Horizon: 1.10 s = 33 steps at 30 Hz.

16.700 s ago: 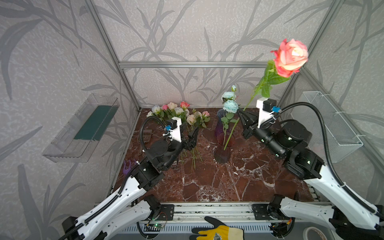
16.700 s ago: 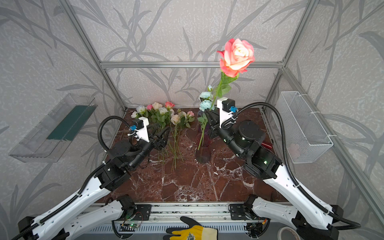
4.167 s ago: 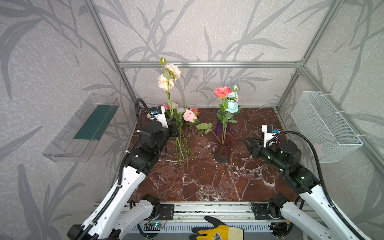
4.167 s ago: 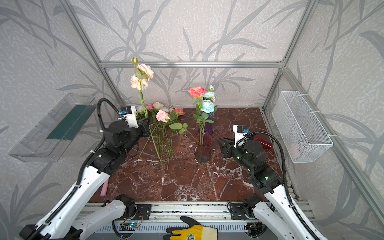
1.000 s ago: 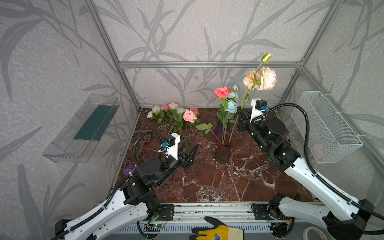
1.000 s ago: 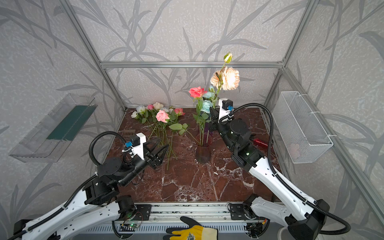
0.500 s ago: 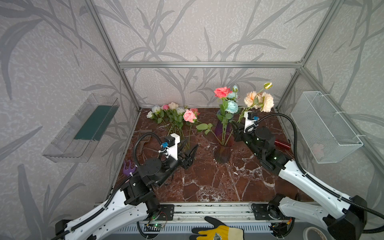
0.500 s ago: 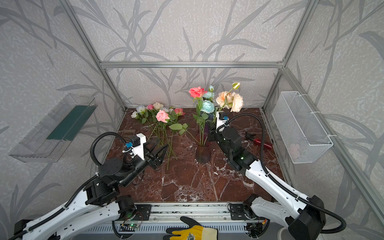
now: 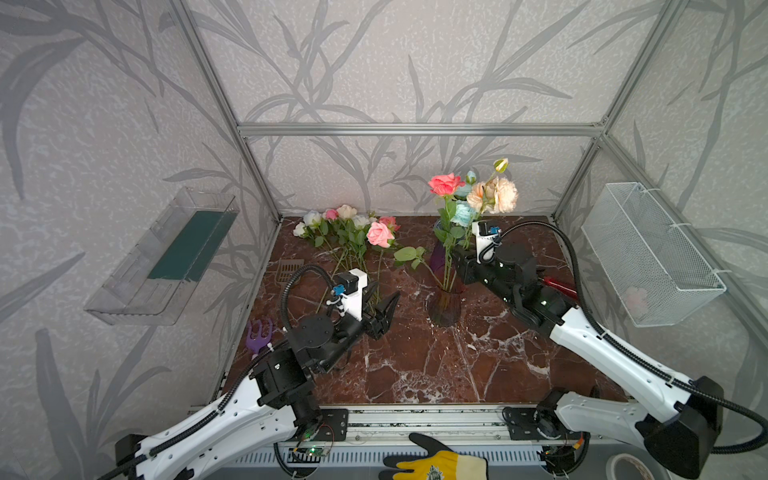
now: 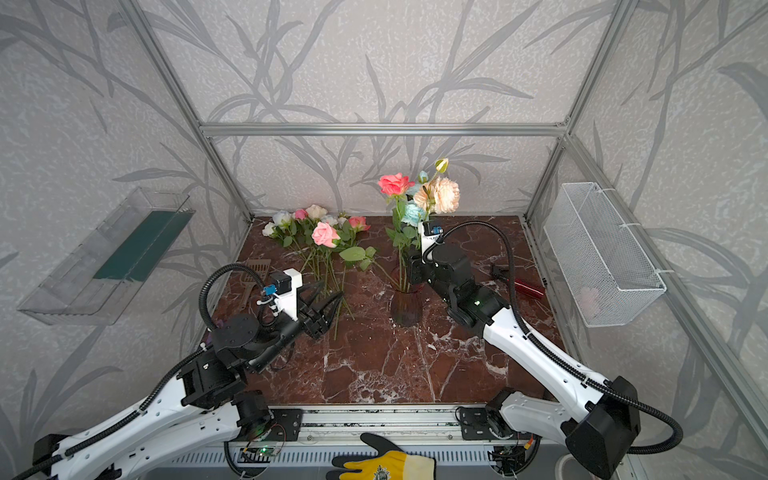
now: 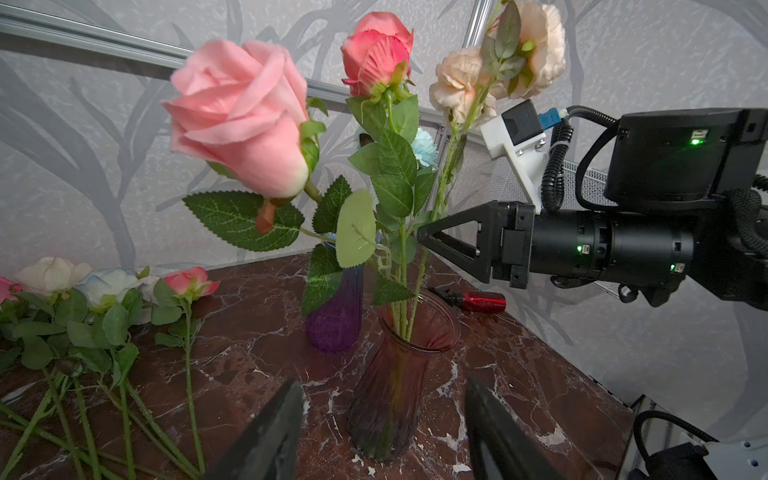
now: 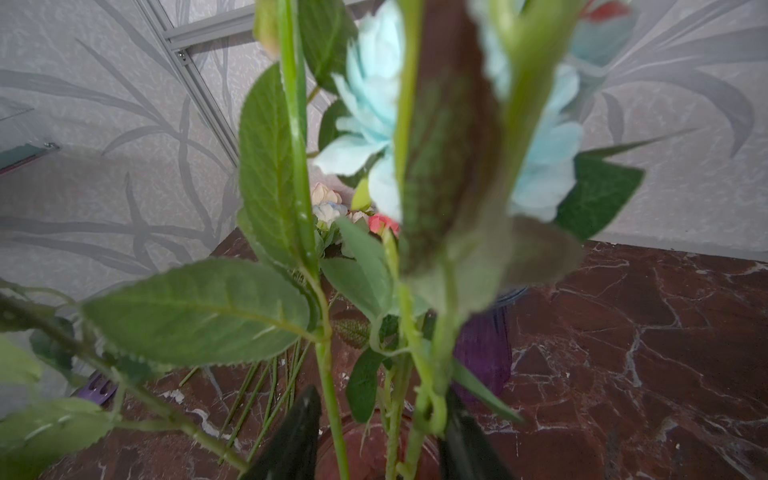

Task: Arrange the flowers into the vase
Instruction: 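Lower the cream rose stem into the pink glass vase with right gripper, then open right gripper and draw back while left gripper reaches down to the stems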

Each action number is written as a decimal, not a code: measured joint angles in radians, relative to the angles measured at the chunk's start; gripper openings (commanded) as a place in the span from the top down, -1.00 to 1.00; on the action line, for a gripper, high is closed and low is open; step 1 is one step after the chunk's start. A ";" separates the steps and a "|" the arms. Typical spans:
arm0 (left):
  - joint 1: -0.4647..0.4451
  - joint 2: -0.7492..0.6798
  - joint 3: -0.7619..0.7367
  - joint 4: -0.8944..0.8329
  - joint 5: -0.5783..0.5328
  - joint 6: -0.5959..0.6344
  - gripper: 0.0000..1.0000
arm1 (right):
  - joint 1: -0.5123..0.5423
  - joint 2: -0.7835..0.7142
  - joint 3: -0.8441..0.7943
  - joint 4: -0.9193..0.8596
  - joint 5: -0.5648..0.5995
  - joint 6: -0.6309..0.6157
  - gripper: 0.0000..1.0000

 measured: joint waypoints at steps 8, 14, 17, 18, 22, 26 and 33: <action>0.000 0.000 -0.023 0.009 -0.001 -0.006 -0.27 | 0.000 -0.024 0.002 -0.184 -0.091 0.040 -0.14; 0.000 0.012 -0.043 0.025 -0.003 -0.013 -0.28 | 0.000 -0.064 0.029 -0.360 -0.142 0.045 -0.25; 0.000 0.026 -0.049 0.030 -0.021 -0.015 -0.28 | 0.000 -0.112 0.032 -0.420 -0.166 0.043 -0.25; 0.000 0.029 -0.049 0.029 -0.026 -0.016 -0.28 | 0.000 -0.126 0.034 -0.438 -0.171 0.041 -0.25; 0.012 0.058 -0.049 0.016 -0.082 -0.040 -0.24 | 0.000 -0.158 0.055 -0.504 -0.204 0.032 -0.24; 0.101 0.125 -0.027 -0.061 -0.115 -0.121 -0.09 | 0.000 -0.190 0.060 -0.557 -0.234 0.023 -0.13; 0.404 0.283 -0.028 -0.166 -0.019 -0.336 0.09 | 0.000 -0.356 0.002 -0.577 -0.202 0.020 0.17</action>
